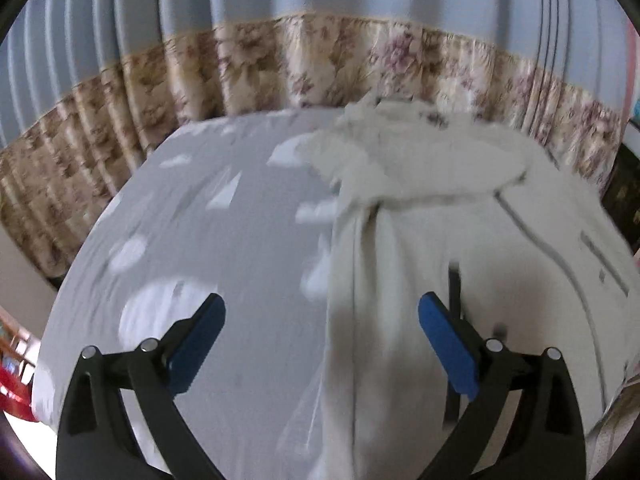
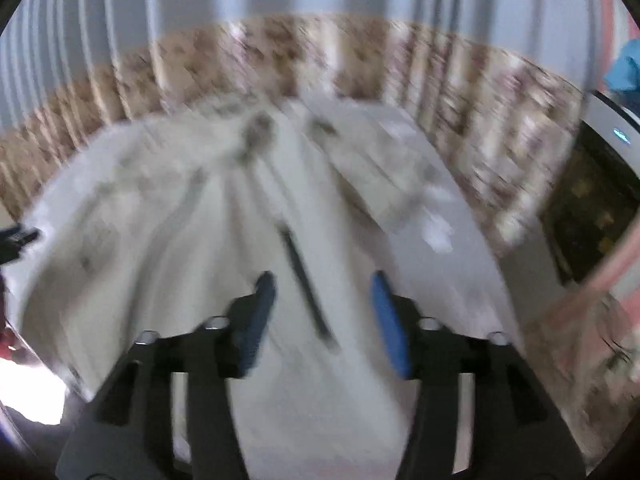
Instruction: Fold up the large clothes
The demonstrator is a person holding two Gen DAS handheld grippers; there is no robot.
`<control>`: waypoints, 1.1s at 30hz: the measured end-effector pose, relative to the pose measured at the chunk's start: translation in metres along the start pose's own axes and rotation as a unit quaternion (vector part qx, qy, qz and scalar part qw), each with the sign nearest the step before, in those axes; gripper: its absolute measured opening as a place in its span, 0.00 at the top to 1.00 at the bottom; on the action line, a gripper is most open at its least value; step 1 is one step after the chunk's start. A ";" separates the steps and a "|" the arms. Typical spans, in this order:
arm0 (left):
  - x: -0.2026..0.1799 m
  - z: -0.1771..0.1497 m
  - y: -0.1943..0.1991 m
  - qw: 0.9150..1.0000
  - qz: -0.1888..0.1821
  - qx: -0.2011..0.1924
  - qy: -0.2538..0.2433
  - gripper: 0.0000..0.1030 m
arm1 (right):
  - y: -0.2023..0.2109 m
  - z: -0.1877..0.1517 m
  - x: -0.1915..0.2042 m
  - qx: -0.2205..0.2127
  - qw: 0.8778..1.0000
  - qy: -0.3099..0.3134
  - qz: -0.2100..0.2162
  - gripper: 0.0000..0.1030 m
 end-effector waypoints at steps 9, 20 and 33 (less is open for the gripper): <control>-0.015 0.094 -0.129 0.998 0.043 0.043 -0.023 0.05 | -0.137 0.115 0.050 0.011 0.998 0.035 0.057 0.35; -0.008 0.101 -0.196 0.993 0.000 0.112 0.045 0.05 | -0.228 0.131 0.046 0.048 0.998 0.000 0.047 0.31; -0.001 0.120 -0.206 0.996 0.045 0.070 -0.039 0.95 | -0.260 0.127 0.063 0.076 0.989 -0.045 0.120 0.85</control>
Point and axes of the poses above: each gripper's, at about its wrist camera, not at the fingertips, and y roughly against the way its jaws point, x to its left, z to its top, the point moved 8 cm from there along -y, roughly the way its jaws point, and after that the axes turned 8 degrees about y, right-handed, at the moved point
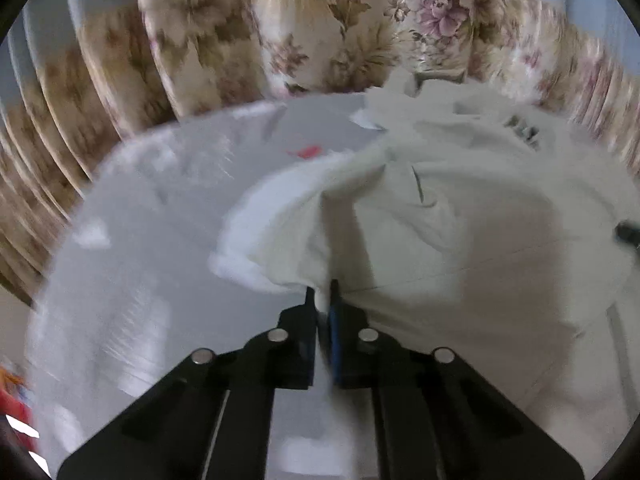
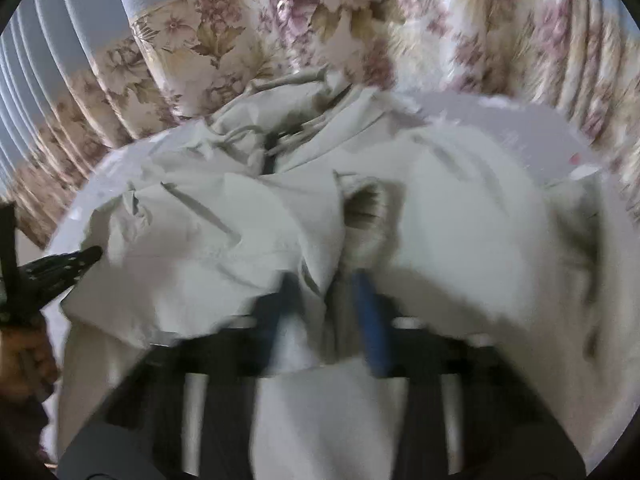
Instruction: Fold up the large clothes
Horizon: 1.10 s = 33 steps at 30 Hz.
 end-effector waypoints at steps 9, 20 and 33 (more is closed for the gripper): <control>0.024 -0.004 -0.014 0.998 0.042 0.006 -0.047 0.88 | -0.025 -0.006 0.020 0.009 0.999 0.033 -0.030 0.95; 0.037 -0.003 0.051 0.998 0.038 -0.049 0.008 0.08 | 0.106 -0.014 -0.074 -0.070 0.993 0.013 -0.097 0.36; -0.008 -0.021 0.093 0.997 0.012 -0.071 -0.024 0.05 | 0.133 -0.056 -0.269 -0.036 0.975 -0.124 -0.183 0.34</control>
Point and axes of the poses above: each gripper's, at about its wrist camera, not at the fingertips, and y roughly against the way its jaws point, x to its left, z to its top, the point moved 8 cm from there along -y, roughly the way its jaws point, and after that the axes turned 8 degrees about y, right-handed, at the moved point
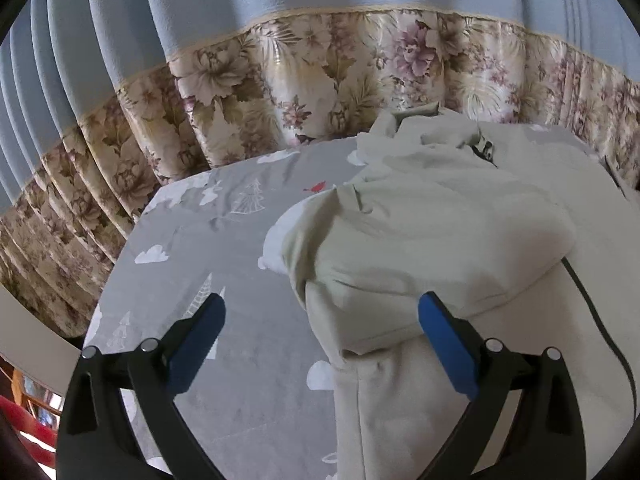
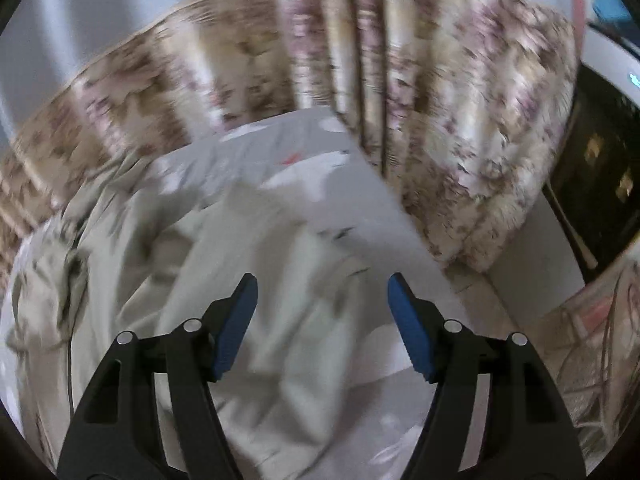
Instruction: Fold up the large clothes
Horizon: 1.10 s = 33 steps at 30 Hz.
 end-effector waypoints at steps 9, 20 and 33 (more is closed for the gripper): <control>0.007 -0.002 -0.002 0.999 -0.005 0.011 0.037 0.06 | -0.056 -0.003 0.011 0.084 0.994 0.015 0.062 0.55; -0.002 0.008 0.003 0.999 -0.011 0.002 0.049 0.05 | 0.006 0.033 -0.059 -0.017 0.998 -0.010 -0.060 0.92; -0.028 0.001 0.005 0.999 -0.034 0.002 0.029 0.05 | 0.037 -0.019 -0.046 0.001 1.000 -0.010 0.006 0.29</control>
Point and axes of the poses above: each gripper's, at about its wrist camera, not at the fingertips, and y roughly against the way its jaws point, x to its left, z to its top, the point moved 8 cm from there along -y, roughly the way its jaws point, and after that the axes turned 8 degrees about y, right-handed, at the moved point
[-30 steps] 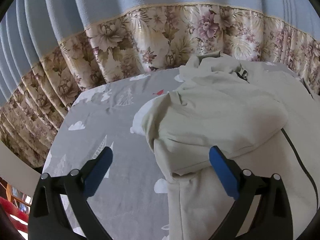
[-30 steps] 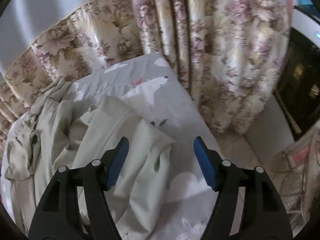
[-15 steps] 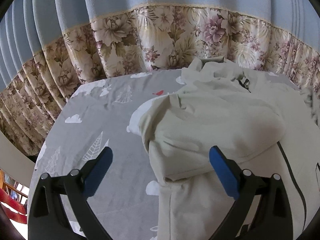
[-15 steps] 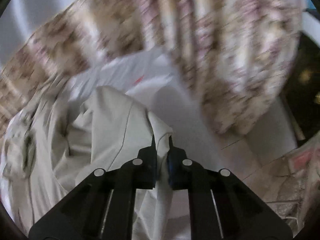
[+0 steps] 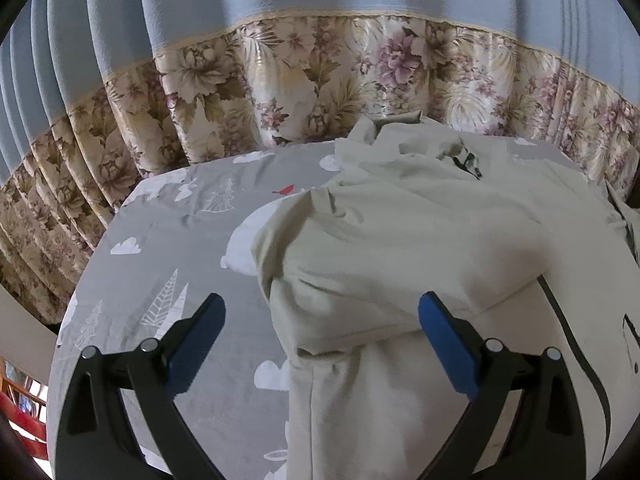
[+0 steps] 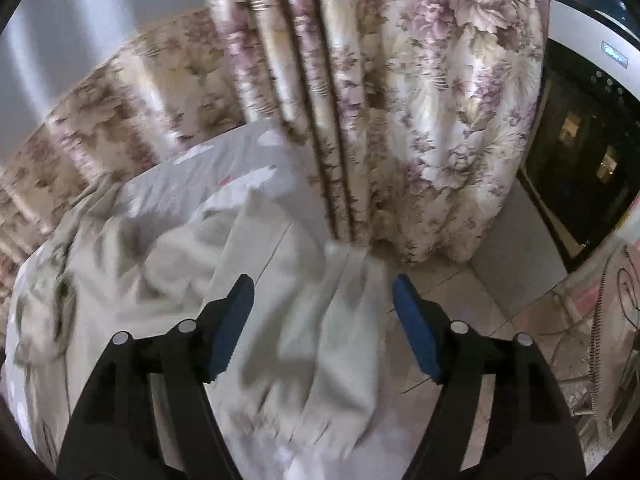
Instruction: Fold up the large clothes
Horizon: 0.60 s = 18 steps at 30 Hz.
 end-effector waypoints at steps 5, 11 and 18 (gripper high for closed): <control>-0.006 -0.010 0.006 1.000 -0.016 0.003 -0.002 0.05 | 0.000 -0.042 0.055 0.017 0.997 0.067 0.031 0.28; -0.015 -0.019 0.008 1.000 -0.026 0.007 -0.010 0.05 | -0.029 -0.060 0.080 0.040 0.990 0.129 -0.034 0.21; 0.001 -0.021 0.011 1.000 -0.022 0.002 0.000 0.05 | -0.017 -0.036 0.066 0.029 0.995 0.087 -0.046 0.88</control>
Point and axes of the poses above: each gripper's, at about its wrist camera, not at the fingertips, and y roughly against the way its jaws point, x to its left, z to its top, the point moved 8 cm from there along -y, roughly the way its jaws point, and after that the axes turned 8 degrees about y, right-handed, at the moved point
